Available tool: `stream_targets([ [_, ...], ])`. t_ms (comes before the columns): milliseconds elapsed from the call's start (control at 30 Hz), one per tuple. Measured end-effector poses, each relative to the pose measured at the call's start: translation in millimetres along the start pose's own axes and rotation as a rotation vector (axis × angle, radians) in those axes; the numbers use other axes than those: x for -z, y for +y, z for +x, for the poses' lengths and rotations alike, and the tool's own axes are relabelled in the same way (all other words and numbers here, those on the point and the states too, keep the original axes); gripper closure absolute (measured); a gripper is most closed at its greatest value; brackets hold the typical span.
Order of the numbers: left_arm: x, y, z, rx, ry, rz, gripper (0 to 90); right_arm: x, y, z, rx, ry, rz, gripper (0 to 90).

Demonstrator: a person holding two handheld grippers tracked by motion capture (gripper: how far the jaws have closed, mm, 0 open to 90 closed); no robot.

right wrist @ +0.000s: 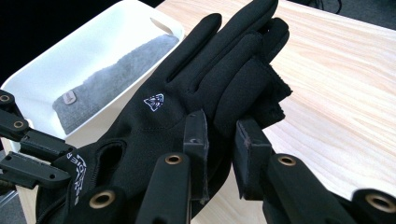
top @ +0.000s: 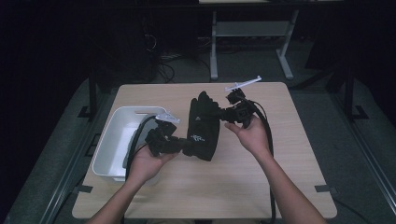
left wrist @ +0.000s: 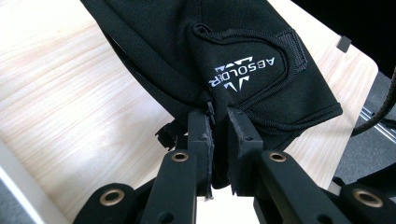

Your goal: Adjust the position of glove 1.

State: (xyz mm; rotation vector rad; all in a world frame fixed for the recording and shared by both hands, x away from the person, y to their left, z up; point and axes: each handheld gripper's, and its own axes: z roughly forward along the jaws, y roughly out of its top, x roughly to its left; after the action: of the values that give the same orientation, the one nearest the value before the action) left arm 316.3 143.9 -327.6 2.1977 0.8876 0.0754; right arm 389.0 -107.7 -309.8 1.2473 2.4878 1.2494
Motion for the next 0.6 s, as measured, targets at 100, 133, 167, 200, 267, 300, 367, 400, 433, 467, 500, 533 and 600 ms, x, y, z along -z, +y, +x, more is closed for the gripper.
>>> stream_targets([
  [100,5.8,-1.7,4.4,0.001,0.009,-0.005,81.3,-3.4,4.9,4.1,0.001,0.004,0.001,76.7],
  [133,6.9,-2.3,5.1,0.011,0.011,-0.011,81.3,-4.5,5.9,4.8,0.006,0.003,-0.003,76.7],
  [167,8.6,-2.5,6.9,0.000,0.011,-0.003,81.3,-5.5,7.8,6.4,0.008,0.003,-0.001,76.7],
  [200,10.3,-3.4,7.7,0.013,0.014,-0.009,81.3,-6.5,9.1,7.2,0.012,0.004,-0.001,76.7],
  [267,13.1,-4.4,9.9,0.017,0.020,-0.014,81.3,-9.0,12.9,9.5,0.026,0.005,-0.001,76.7],
  [300,14.5,-4.9,11.0,0.015,0.023,-0.015,81.3,-10.1,14.4,11.2,0.021,0.008,0.000,76.7],
  [367,17.0,-5.9,12.7,0.016,0.027,-0.016,81.3,-12.6,17.2,13.5,0.028,0.011,0.004,76.6],
  [400,18.3,-6.4,13.6,0.018,0.029,-0.013,81.3,-13.9,18.4,14.2,0.032,0.012,0.004,76.7],
  [433,18.9,-6.7,14.1,0.020,0.031,-0.018,81.3,-14.4,19.8,15.6,0.028,0.015,0.008,76.7],
  [467,20.9,-7.0,15.6,0.013,0.033,-0.010,81.3,-15.3,20.7,16.3,0.031,0.015,0.006,76.7],
  [500,21.2,-7.2,15.7,0.021,0.034,-0.016,81.3,-16.5,22.3,17.8,0.030,0.015,0.007,76.6],
  [533,23.2,-7.7,17.0,0.020,0.036,-0.016,81.3,-17.3,23.2,18.3,0.034,0.016,0.007,76.7],
  [600,25.1,-8.4,18.6,0.021,0.036,-0.018,81.3,-19.4,26.3,20.1,0.034,0.019,0.007,76.7],
])
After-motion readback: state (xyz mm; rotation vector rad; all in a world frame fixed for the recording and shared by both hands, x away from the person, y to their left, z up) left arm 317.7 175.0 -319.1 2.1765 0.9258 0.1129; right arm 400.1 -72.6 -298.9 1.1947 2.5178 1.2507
